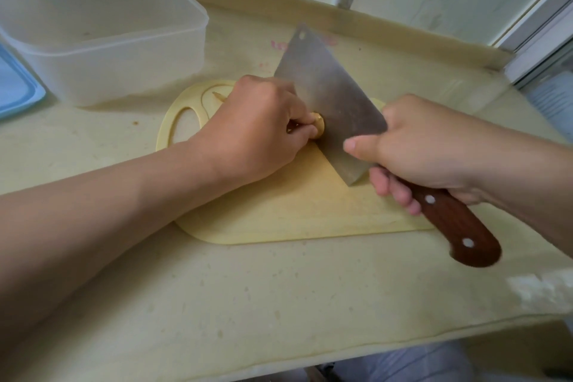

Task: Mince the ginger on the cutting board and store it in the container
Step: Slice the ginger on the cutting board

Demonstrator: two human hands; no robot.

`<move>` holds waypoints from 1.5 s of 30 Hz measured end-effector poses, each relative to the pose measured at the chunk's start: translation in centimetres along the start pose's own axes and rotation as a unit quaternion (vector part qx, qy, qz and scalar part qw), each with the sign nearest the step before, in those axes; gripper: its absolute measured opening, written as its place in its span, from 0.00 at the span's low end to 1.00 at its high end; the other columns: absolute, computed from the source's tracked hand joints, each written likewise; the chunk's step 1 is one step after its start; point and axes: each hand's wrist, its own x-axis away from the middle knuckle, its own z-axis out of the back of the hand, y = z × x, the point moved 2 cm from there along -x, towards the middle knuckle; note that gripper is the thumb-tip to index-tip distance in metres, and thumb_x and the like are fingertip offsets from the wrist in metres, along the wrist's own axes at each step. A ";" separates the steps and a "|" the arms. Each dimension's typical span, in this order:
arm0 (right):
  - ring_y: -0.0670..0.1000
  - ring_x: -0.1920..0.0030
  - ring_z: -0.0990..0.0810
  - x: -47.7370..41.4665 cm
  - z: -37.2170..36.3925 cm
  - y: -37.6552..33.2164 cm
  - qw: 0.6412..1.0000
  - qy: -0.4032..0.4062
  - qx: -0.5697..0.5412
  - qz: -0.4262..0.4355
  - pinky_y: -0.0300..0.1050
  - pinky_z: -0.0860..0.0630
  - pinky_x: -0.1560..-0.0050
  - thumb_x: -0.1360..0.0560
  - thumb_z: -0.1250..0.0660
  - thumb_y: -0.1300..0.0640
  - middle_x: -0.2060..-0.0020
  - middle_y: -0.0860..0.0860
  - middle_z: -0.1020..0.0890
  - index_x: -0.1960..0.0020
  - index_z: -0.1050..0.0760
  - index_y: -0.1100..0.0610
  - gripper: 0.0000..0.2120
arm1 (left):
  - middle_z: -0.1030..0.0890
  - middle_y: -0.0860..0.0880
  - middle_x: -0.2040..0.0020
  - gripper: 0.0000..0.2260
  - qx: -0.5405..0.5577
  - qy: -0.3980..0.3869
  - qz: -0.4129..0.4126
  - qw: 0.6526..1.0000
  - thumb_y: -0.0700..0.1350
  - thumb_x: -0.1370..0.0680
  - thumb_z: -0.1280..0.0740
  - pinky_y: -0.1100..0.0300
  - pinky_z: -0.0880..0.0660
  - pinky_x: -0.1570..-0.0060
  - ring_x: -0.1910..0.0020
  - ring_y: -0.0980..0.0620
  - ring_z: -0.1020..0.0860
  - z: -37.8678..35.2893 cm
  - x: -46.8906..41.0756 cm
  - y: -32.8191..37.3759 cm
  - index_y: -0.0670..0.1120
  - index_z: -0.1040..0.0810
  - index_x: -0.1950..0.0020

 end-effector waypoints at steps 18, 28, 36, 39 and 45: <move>0.49 0.83 0.26 1.8 -1.0 3.2 0.993 0.108 -0.003 0.050 0.42 0.27 0.77 0.16 0.37 0.50 0.83 0.51 0.26 0.65 0.26 0.61 0.22 | 0.16 0.47 0.61 0.04 0.005 0.005 0.020 1.000 0.44 0.26 0.26 0.54 0.22 0.60 0.64 0.50 0.20 0.3 0.0 -0.2 0.47 0.12 0.53; 0.49 0.82 0.26 2.4 -0.9 2.8 0.994 0.101 0.002 0.035 0.45 0.25 0.74 0.16 0.37 0.50 0.82 0.51 0.25 0.64 0.25 0.62 0.22 | 0.16 0.48 0.61 0.04 0.004 -0.003 0.025 1.000 0.45 0.25 0.26 0.55 0.23 0.60 0.64 0.50 0.20 0.3 0.0 -0.2 0.47 0.12 0.53; 0.49 0.83 0.26 3.1 -0.6 2.9 0.996 0.089 0.007 0.016 0.39 0.29 0.80 0.16 0.37 0.50 0.83 0.50 0.26 0.63 0.25 0.60 0.20 | 0.16 0.48 0.61 0.05 0.007 -0.009 0.025 1.000 0.45 0.25 0.26 0.53 0.22 0.59 0.64 0.50 0.20 0.3 0.0 -0.1 0.46 0.12 0.52; 0.49 0.83 0.27 3.2 -0.5 3.1 0.997 0.082 0.011 0.010 0.39 0.30 0.80 0.16 0.37 0.51 0.83 0.51 0.26 0.63 0.25 0.62 0.21 | 0.16 0.48 0.61 0.04 0.004 -0.003 0.026 1.000 0.44 0.25 0.26 0.56 0.22 0.59 0.64 0.51 0.20 0.3 -0.1 -0.1 0.47 0.12 0.52; 0.54 0.81 0.26 3.1 -0.4 3.4 0.998 0.055 0.015 -0.007 0.47 0.24 0.73 0.17 0.36 0.48 0.82 0.55 0.25 0.65 0.24 0.67 0.26 | 0.16 0.49 0.60 0.04 0.008 -0.008 0.033 0.999 0.43 0.25 0.25 0.60 0.24 0.58 0.63 0.53 0.20 0.3 -0.1 0.0 0.47 0.12 0.52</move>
